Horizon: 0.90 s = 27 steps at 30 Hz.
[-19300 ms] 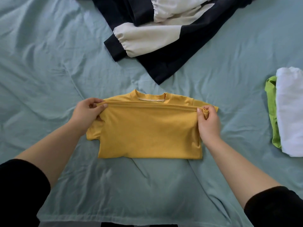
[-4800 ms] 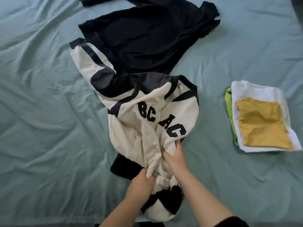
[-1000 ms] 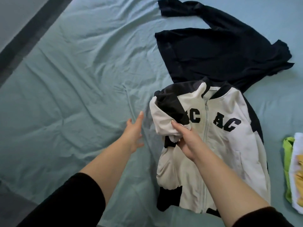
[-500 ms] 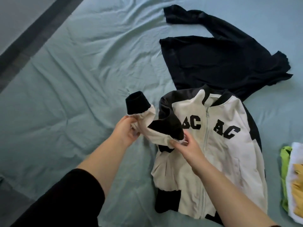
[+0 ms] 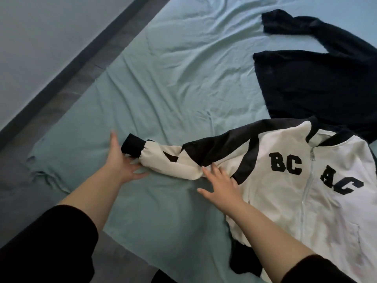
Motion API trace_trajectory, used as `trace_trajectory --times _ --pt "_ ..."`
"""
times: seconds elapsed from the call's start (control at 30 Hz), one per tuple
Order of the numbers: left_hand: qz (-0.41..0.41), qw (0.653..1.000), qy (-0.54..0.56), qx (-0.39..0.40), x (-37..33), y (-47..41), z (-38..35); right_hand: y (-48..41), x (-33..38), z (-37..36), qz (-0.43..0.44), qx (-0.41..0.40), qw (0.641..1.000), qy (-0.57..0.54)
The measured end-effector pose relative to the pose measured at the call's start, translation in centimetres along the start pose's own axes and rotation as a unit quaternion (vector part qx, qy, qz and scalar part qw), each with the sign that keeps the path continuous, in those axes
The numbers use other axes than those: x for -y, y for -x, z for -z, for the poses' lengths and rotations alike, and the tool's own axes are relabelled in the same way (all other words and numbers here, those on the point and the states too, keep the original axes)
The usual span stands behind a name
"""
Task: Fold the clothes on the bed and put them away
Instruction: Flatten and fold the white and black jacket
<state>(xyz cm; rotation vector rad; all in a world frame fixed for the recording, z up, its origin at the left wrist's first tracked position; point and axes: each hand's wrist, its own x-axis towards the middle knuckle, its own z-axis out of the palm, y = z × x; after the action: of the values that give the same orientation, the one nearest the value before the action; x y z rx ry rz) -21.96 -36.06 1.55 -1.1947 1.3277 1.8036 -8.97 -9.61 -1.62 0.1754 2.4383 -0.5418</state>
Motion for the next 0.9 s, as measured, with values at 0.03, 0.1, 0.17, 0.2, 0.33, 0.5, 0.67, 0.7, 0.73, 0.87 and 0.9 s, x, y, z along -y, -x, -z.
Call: trace_trajectory --times 0.03,0.1,0.17,0.2,0.33,0.5,0.67,0.7,0.73,0.87,0.9 --pt "-0.005 0.999 -0.048 -0.01 -0.7 0.1 0.0 -0.2 0.2 -0.2 0.002 0.014 1.0 0.012" --pt "-0.037 0.977 -0.205 -0.042 -1.3 0.3 0.1 -0.2 0.4 -0.6 0.004 0.033 0.999 0.037" --pt "-0.091 0.943 -0.314 -0.063 -1.4 -0.3 0.6 -0.2 0.6 -0.7 0.001 0.039 0.998 0.051" --pt "-0.117 0.935 -0.329 -0.061 -1.4 -0.7 0.8 -0.2 0.7 -0.7 -0.001 0.04 0.998 0.057" --pt "-0.245 0.893 -0.367 -0.084 -1.8 -1.4 1.3 -0.1 1.5 -0.1 -0.014 0.027 0.996 0.083" --pt "-0.427 0.835 -0.309 -0.158 -6.8 -0.4 3.7 -0.8 4.0 1.1 -0.008 -0.073 0.994 0.082" --pt "-0.37 0.834 -0.357 -0.201 -8.8 -2.0 5.8 -3.7 6.0 1.9 0.025 -0.059 0.996 0.067" --pt "-0.318 0.856 -0.36 -0.193 -8.3 -2.9 6.0 -4.3 5.9 1.9 0.023 -0.028 0.996 0.077" --pt "-0.264 0.882 -0.348 -0.178 -7.7 -3.6 6.2 -4.9 5.7 1.8 0.02 0.0 0.996 0.088" --pt "-0.22 0.929 -0.276 -0.109 -5.7 -4.9 6.3 -6.3 4.8 1.7 0.033 0.021 0.996 0.083" --pt "-0.242 0.928 -0.261 -0.111 -5.5 -5.1 6.2 -6.5 4.6 1.7 0.038 0.018 0.996 0.075"
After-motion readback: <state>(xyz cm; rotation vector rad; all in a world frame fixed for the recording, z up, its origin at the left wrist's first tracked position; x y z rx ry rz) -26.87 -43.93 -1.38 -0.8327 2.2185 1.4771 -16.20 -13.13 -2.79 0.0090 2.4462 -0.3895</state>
